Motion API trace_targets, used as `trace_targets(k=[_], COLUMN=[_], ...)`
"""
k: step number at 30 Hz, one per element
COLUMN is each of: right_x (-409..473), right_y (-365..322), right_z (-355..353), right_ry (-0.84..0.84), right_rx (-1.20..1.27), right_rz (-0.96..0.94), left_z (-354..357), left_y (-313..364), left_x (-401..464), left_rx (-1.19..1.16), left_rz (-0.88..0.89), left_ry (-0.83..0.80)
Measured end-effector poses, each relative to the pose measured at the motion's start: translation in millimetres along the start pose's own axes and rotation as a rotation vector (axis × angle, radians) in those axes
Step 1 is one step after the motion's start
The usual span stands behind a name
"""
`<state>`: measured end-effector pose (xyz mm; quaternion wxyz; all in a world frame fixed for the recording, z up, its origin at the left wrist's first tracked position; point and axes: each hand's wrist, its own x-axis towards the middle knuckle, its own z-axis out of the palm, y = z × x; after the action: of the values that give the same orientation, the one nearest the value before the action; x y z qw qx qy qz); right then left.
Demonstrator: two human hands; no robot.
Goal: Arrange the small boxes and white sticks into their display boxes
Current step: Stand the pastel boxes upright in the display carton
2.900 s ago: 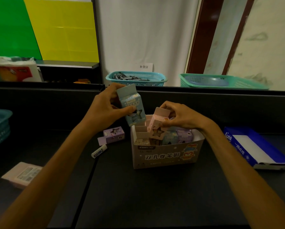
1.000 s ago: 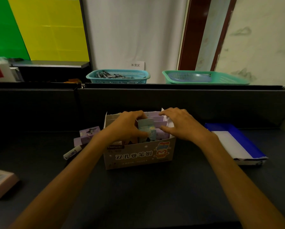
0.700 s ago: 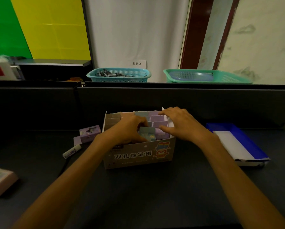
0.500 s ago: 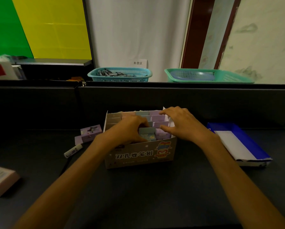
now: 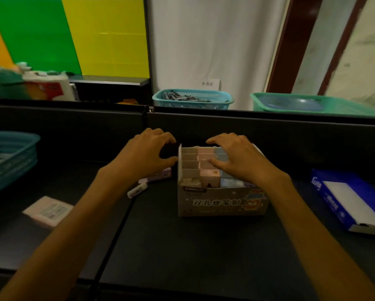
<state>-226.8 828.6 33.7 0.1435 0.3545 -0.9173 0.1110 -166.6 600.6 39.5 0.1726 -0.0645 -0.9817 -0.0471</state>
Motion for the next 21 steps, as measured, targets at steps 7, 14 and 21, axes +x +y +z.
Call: trace_targets(k=[7,14,21], right_x=[34,59,77], right_y=[-77,-145,-171], right_z=[15,48,87], right_ry=[0.004,-0.088,-0.228], right_rx=[0.027,0.028,-0.005], right_rz=[-0.073,-0.089,0.093], left_z=[-11,-8,-7], left_y=[-76,-149,-197], left_x=[-45,-98,-130], left_rx=[0.029,0.006,-0.042], left_rz=[-0.107,-0.207,-0.315], left_ry=[-0.089,-0.169,-0.388])
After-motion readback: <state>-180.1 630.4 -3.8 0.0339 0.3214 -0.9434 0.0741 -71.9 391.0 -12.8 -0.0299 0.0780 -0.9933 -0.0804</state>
